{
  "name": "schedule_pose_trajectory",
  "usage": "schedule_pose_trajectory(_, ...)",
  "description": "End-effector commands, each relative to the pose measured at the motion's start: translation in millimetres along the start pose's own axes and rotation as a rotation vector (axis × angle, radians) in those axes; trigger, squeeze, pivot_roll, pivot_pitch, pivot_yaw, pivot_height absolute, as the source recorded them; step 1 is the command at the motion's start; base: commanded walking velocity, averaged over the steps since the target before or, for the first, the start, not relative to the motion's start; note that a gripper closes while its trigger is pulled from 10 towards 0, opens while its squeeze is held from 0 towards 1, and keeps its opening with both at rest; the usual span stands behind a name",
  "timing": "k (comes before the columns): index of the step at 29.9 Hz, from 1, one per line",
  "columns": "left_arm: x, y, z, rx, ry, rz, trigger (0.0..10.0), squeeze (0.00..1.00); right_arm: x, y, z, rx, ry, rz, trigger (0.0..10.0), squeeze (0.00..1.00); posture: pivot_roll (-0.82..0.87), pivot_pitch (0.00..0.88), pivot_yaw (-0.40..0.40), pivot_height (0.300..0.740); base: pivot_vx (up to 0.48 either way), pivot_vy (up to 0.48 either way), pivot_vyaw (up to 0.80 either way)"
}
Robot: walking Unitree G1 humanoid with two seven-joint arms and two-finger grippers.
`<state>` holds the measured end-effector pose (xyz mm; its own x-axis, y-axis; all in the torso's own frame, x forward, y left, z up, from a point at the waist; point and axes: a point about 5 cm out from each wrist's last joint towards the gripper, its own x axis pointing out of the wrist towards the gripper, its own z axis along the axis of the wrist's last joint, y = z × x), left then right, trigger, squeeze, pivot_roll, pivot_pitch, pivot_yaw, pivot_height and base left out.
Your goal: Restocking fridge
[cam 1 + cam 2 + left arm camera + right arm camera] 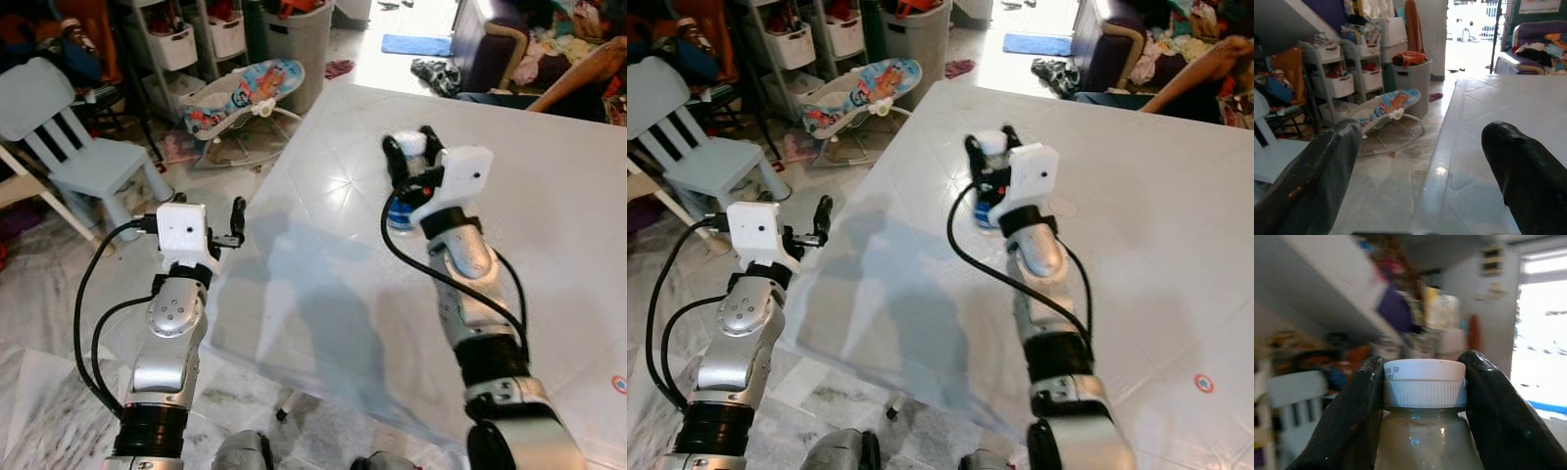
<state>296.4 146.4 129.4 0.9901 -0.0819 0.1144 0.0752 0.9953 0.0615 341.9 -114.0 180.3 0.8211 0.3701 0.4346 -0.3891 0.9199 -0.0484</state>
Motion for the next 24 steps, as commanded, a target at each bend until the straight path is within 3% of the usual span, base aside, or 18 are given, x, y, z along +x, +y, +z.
schedule_pose_trajectory(1, 0.0, 0.9, 3.8, -0.010, -0.006, -0.023, 10.0, 0.00, 5.8, 9.5, 2.5, -0.015, -0.042, 0.095, 10.0, 0.00, 0.08, 0.000, 0.027, 0.740, 0.000, 0.000, 0.00)
schedule_pose_trajectory(2, -0.5, 0.6, 4.1, -0.019, -0.004, -0.034, 10.0, 0.00, 5.8, 12.6, 0.7, -0.007, -0.045, 0.119, 10.0, 0.00, 0.08, 0.000, 0.027, 0.740, 0.000, 0.000, 0.00)
schedule_pose_trajectory(4, -3.7, -4.7, 1.4, -0.120, 0.041, -0.096, 10.0, 0.00, 6.4, 18.0, 0.3, -0.003, -0.059, 0.161, 10.0, 0.00, 0.09, 0.000, 0.031, 0.740, 0.000, 0.000, 0.00)
schedule_pose_trajectory(5, -3.7, -4.7, 1.4, -0.120, 0.041, -0.096, 10.0, 0.00, 6.4, 18.0, 0.3, -0.003, -0.059, 0.161, 10.0, 0.00, 0.09, 0.000, 0.031, 0.740, 0.000, 0.000, 0.00)
schedule_pose_trajectory(8, -9.6, -19.8, -2.4, -0.250, 0.110, -0.244, 10.0, 0.00, 10.0, 22.0, 6.2, 0.017, -0.093, 0.197, 10.0, 0.00, 0.09, 0.000, 0.034, 0.740, 0.000, 0.000, 0.00)
schedule_pose_trajectory(11, -12.7, -28.5, -1.2, -0.317, 0.138, -0.339, 10.0, 0.00, 13.8, 21.1, 10.9, 0.043, -0.118, 0.225, 10.0, 0.00, 0.09, 0.000, 0.037, 0.740, 0.000, 0.000, 0.00)
schedule_pose_trajectory(12, -12.7, -28.5, -1.2, -0.317, 0.138, -0.339, 10.0, 0.00, 13.8, 21.1, 10.9, 0.043, -0.118, 0.225, 10.0, 0.00, 0.09, 0.000, 0.037, 0.740, 0.000, 0.000, 0.00)
schedule_pose_trajectory(14, -15.9, -35.9, 3.2, -0.357, 0.166, -0.461, 10.0, 0.00, 20.6, 17.5, 19.3, 0.060, -0.152, 0.269, 10.0, 0.00, 0.09, 0.000, 0.038, 0.740, 0.000, 0.000, 0.00)
schedule_pose_trajectory(16, -15.9, -35.9, 3.2, -0.357, 0.166, -0.461, 10.0, 0.00, 20.6, 17.5, 19.3, 0.060, -0.152, 0.269, 10.0, 0.00, 0.09, 0.000, 0.038, 0.740, 0.000, 0.000, 0.00)
schedule_pose_trajectory(18, -19.1, -38.0, 5.7, -0.372, 0.198, -0.561, 10.0, 0.00, 28.7, 10.1, 29.5, 0.058, -0.186, 0.288, 10.0, 0.00, 0.08, 0.000, 0.036, 0.740, 0.000, 0.000, 0.00)
schedule_pose_trajectory(20, -20.3, -38.0, 9.1, -0.438, 0.226, -0.599, 10.0, 0.00, 33.6, 4.6, 33.6, 0.073, -0.211, 0.287, 10.0, 0.00, 0.08, 0.000, 0.031, 0.740, 0.000, 0.000, 0.00)
schedule_pose_trajectory(24, -25.2, -49.7, 15.2, -0.498, 0.233, -0.679, 10.0, 0.00, 31.2, 10.1, 28.8, 0.089, -0.205, 0.301, 10.0, 0.00, 0.08, 0.000, 0.026, 0.740, 0.000, 0.000, 0.00)
